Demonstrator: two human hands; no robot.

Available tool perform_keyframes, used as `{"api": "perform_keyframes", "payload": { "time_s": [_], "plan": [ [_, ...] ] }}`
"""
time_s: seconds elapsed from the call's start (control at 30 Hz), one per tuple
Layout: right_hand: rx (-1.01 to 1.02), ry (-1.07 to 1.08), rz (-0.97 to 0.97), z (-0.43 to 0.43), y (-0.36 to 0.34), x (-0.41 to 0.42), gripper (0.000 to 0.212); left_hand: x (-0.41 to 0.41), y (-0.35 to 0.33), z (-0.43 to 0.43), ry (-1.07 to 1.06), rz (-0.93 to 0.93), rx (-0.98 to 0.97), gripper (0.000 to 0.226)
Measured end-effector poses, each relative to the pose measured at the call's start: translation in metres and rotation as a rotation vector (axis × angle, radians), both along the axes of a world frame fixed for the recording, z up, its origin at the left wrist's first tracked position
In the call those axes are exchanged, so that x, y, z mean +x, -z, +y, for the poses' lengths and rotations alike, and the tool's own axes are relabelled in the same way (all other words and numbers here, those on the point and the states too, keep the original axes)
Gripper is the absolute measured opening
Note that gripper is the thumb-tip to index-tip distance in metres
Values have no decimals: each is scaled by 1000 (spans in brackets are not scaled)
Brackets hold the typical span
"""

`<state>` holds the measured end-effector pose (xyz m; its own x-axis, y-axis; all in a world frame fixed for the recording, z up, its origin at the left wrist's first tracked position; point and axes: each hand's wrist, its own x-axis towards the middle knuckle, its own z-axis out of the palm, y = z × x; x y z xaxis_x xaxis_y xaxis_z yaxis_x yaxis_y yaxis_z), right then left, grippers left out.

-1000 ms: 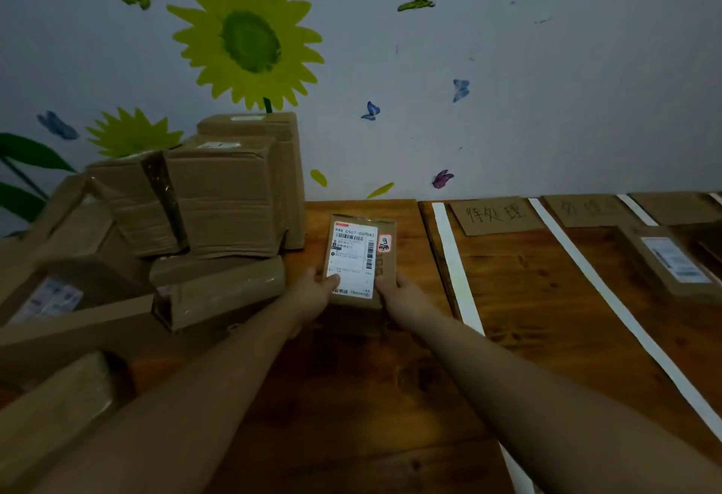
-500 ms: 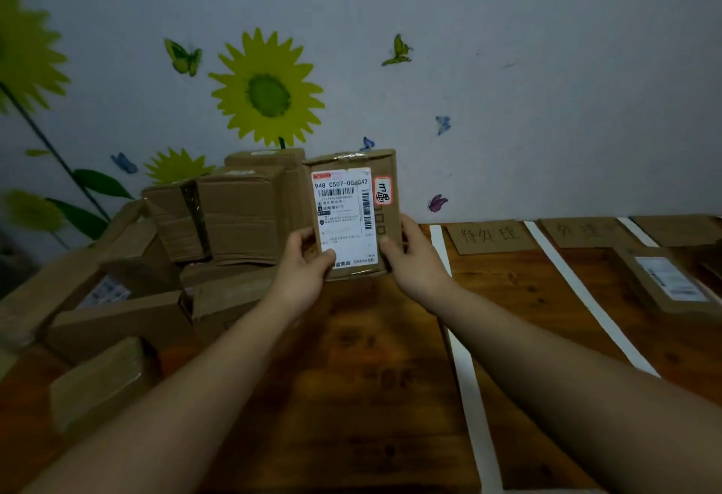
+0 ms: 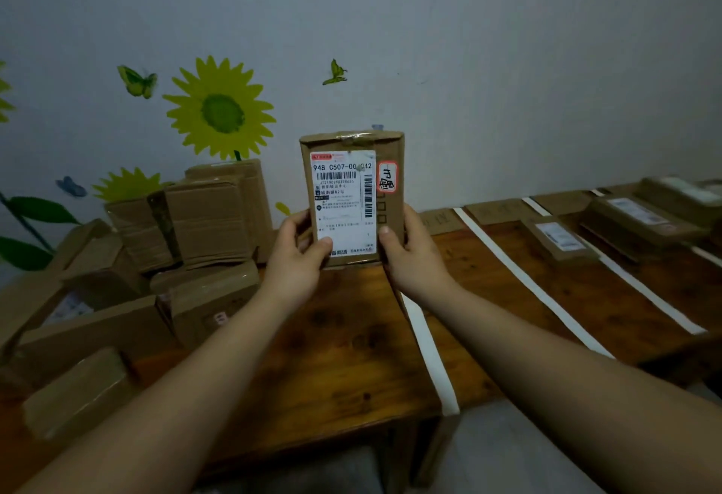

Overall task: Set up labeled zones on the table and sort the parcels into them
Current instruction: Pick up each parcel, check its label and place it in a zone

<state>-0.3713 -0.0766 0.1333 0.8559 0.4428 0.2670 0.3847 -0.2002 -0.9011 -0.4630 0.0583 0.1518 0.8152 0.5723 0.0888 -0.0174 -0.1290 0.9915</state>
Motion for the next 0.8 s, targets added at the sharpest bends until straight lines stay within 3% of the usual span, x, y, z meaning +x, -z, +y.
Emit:
{"api": "perform_keyframes", "payload": {
  "time_s": [0.17,0.3,0.47,0.7,0.8],
  "plan": [
    [-81,52,71,-49,4,-7,71,4,2,-43,111,121,73,61],
    [-172,87,89,-102,3,6,62,28,5,-89,228,302,98,51],
    [-185,140,76,-184,10,38,60,86,20,-153,325,361,152,55],
    [-336,162,145,-309,38,118,89,178,42,-275,415,402,106,60],
    [-354,128,162,-344,45,149,83,208,53,-308,434,445,49,64]
  ]
}}
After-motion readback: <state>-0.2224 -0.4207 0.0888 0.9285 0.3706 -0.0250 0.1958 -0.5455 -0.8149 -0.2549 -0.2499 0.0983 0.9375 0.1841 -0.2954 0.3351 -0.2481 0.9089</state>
